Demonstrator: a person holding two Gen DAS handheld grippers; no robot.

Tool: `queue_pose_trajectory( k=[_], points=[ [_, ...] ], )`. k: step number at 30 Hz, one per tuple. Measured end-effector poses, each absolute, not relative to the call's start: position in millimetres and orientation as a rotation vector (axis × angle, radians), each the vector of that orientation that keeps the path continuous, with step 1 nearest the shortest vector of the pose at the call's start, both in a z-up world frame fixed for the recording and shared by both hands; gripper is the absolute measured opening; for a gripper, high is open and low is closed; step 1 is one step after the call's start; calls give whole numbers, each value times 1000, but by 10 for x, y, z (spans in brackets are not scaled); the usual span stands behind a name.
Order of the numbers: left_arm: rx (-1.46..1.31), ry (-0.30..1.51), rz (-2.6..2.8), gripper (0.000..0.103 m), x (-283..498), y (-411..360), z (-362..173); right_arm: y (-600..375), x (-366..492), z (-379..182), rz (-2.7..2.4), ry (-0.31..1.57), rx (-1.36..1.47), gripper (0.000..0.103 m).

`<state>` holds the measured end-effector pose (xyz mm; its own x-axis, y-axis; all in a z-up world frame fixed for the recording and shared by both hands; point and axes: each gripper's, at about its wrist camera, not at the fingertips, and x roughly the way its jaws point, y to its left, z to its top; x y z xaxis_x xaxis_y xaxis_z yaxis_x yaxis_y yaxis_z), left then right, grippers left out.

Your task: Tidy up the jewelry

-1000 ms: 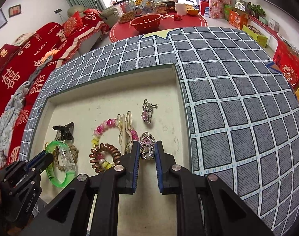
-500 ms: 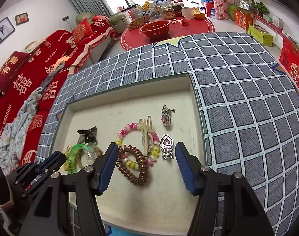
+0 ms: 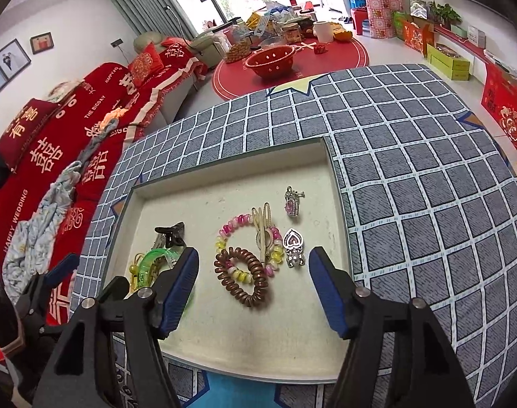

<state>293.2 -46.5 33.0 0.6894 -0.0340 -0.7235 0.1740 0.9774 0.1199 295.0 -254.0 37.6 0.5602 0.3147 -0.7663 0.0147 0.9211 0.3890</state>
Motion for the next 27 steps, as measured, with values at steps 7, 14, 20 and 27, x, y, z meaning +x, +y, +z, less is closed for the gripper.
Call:
queue_pose_trajectory(
  k=[7,14,20,27],
  points=[
    [193,824,-115,103,2950,-463,304,-2516,2951,344,183,977,371,71],
    [196,848,-111,103,2946,-449,215,-2488,2944,301,177,996,358,71],
    [192,862,-111,103,2958,-429,183,-2444,2958,286,178,1008,344,71],
    [195,869,-102,103,2973,-391,156,-2379,2974,261,183,1028,325,71]
  ],
)
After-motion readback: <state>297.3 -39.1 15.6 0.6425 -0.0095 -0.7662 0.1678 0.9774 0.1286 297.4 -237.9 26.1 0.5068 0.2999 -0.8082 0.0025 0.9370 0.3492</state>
